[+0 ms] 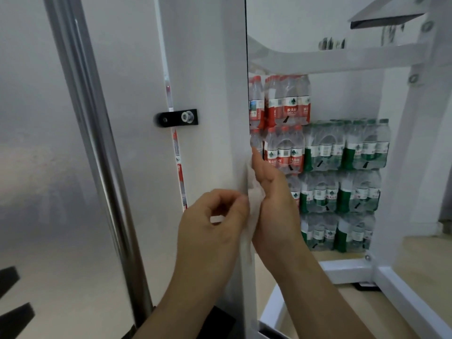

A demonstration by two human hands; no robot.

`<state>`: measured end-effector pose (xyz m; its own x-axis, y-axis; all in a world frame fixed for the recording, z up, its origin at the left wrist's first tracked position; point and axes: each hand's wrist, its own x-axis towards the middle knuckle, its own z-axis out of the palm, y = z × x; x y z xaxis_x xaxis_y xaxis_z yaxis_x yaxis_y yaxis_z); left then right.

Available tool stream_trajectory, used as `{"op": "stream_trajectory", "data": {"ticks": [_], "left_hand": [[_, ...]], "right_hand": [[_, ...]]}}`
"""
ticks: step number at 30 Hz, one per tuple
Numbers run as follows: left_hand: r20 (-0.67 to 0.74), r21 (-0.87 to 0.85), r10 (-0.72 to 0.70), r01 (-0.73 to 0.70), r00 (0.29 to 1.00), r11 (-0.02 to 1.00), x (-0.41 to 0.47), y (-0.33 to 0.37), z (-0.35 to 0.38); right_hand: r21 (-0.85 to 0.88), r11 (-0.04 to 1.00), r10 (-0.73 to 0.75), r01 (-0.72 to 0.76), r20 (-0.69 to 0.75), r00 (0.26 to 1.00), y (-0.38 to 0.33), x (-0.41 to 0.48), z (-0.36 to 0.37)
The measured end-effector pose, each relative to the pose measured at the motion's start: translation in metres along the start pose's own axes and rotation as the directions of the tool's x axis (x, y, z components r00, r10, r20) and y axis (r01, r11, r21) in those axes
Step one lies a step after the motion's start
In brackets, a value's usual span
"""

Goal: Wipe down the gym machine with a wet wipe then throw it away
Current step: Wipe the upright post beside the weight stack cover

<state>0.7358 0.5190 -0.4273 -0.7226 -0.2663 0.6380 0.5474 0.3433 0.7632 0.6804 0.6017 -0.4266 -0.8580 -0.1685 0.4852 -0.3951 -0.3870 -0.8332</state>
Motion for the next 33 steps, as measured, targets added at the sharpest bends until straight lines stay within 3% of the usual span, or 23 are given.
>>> {"op": "stream_trajectory", "data": {"ticks": [4,10,12,15,18,20,22,23,26,28,33], "left_hand": [[-0.093,-0.133,-0.111,0.098,0.990,0.986,0.006,0.001,-0.004],[0.156,-0.233,-0.168,0.202,0.973,0.951,0.000,-0.001,-0.017],[0.107,-0.285,-0.207,0.229,0.972,0.931,-0.003,-0.003,-0.015],[0.050,-0.224,-0.168,0.175,0.985,0.959,-0.006,0.001,-0.006],[-0.108,-0.247,-0.201,0.170,0.974,0.954,-0.002,0.001,-0.007],[-0.263,-0.179,-0.216,0.173,0.940,0.969,0.004,-0.006,-0.011],[-0.356,-0.146,-0.266,0.228,0.896,0.963,0.008,-0.015,-0.011],[-0.377,-0.142,-0.299,0.264,0.877,0.954,0.009,-0.021,-0.010],[-0.399,-0.117,-0.338,0.318,0.852,0.941,0.007,-0.029,-0.005],[-0.382,-0.076,-0.289,0.282,0.878,0.956,0.005,-0.024,-0.004],[-0.342,0.063,-0.109,0.138,0.933,0.988,-0.001,-0.014,-0.005]], "right_hand": [[-0.135,0.988,0.074,-0.075,-0.010,0.997,-0.005,-0.007,0.009],[-0.210,0.978,-0.017,0.003,-0.069,0.997,-0.019,0.009,0.035],[-0.147,0.988,0.021,-0.035,-0.093,0.995,-0.023,0.014,0.033],[-0.030,0.997,0.072,-0.073,-0.055,0.996,-0.012,0.008,0.022],[-0.084,0.987,0.134,-0.140,-0.078,0.988,0.004,-0.001,0.018],[-0.424,0.902,0.021,-0.075,-0.129,0.991,0.015,-0.006,0.018],[-0.765,0.643,-0.201,0.023,-0.141,0.969,0.024,-0.012,0.025],[-0.827,0.559,-0.301,0.060,-0.135,0.944,0.030,-0.012,0.030],[-0.770,0.612,-0.461,0.180,-0.162,0.872,0.038,-0.002,0.042],[-0.749,0.620,-0.522,0.236,-0.169,0.836,0.028,0.017,0.044],[-0.625,0.696,-0.516,0.355,-0.091,0.852,-0.002,0.051,0.037]]}}
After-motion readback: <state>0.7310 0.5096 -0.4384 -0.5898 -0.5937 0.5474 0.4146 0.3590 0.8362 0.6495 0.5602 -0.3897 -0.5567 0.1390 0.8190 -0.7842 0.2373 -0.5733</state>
